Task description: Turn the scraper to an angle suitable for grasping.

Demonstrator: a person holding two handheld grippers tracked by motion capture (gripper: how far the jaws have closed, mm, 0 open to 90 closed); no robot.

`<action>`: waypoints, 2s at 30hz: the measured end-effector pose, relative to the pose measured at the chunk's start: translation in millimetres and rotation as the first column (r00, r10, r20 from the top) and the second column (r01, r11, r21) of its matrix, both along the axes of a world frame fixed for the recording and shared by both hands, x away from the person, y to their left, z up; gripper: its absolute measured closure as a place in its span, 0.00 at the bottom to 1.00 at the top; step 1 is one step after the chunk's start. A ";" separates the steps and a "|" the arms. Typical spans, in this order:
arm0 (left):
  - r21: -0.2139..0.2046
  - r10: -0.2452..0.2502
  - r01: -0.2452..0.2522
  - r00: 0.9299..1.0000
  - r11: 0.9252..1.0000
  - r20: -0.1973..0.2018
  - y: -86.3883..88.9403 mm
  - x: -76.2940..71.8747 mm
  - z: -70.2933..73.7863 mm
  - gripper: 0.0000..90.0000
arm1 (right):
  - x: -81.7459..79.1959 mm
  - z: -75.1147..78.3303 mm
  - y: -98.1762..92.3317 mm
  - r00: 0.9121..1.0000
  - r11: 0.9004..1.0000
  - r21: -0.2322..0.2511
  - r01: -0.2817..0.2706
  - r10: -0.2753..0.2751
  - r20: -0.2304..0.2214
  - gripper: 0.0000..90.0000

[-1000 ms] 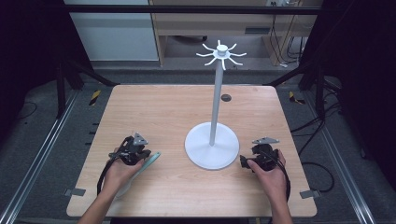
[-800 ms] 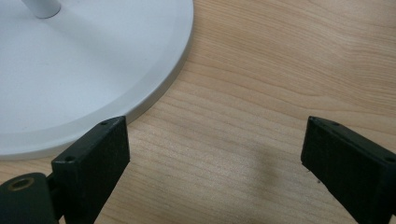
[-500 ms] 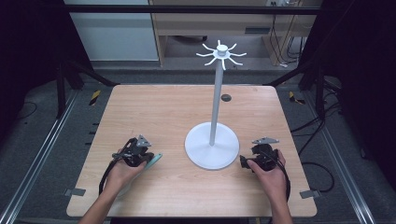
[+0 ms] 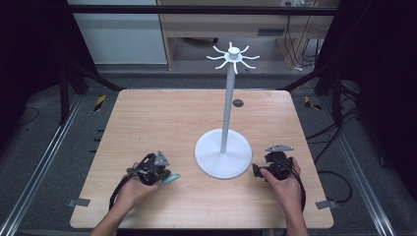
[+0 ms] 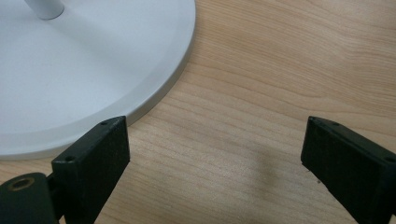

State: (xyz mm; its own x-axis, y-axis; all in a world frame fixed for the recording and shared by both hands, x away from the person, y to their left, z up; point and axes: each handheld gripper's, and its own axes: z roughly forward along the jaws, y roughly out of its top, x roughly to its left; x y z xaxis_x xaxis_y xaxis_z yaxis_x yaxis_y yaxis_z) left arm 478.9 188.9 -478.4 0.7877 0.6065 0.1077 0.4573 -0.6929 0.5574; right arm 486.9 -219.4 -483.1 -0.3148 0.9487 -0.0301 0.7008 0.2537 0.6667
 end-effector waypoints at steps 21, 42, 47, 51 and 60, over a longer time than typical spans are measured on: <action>0.110 -0.077 0.083 0.996 0.990 -0.054 -9.9 4.0 27.2 0.79 | 0.0 0.4 0.1 1.000 1.000 0.007 -0.004 0.004 0.003 0.09; 0.149 -0.079 0.094 0.992 0.984 -0.099 -14.6 2.6 25.1 0.41 | -0.4 1.3 -1.7 1.000 1.000 0.015 0.002 -0.002 0.009 0.09; 0.169 -0.084 0.104 0.989 0.980 -0.121 -15.9 4.3 23.9 0.49 | -0.3 1.4 -1.4 1.000 1.000 0.015 0.001 -0.001 0.008 0.09; 0.188 -0.085 0.109 0.988 0.976 -0.131 -19.1 5.9 21.9 0.56 | -0.3 1.3 -1.5 1.000 1.000 0.017 0.004 -0.004 0.008 0.09; 0.215 -0.101 0.137 0.980 0.967 -0.173 -28.3 12.0 15.3 0.63 | -0.6 1.6 -2.1 1.000 1.000 0.018 0.003 -0.003 0.010 0.09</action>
State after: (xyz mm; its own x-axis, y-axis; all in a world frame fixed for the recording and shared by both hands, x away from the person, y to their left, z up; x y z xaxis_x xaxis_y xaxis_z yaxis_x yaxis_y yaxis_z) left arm 490.8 160.5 -463.1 0.8708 0.4819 0.0974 0.4341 -0.8466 0.3078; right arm 486.4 -221.4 -481.5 -0.3121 0.9499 -0.0163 0.6950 0.2399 0.6778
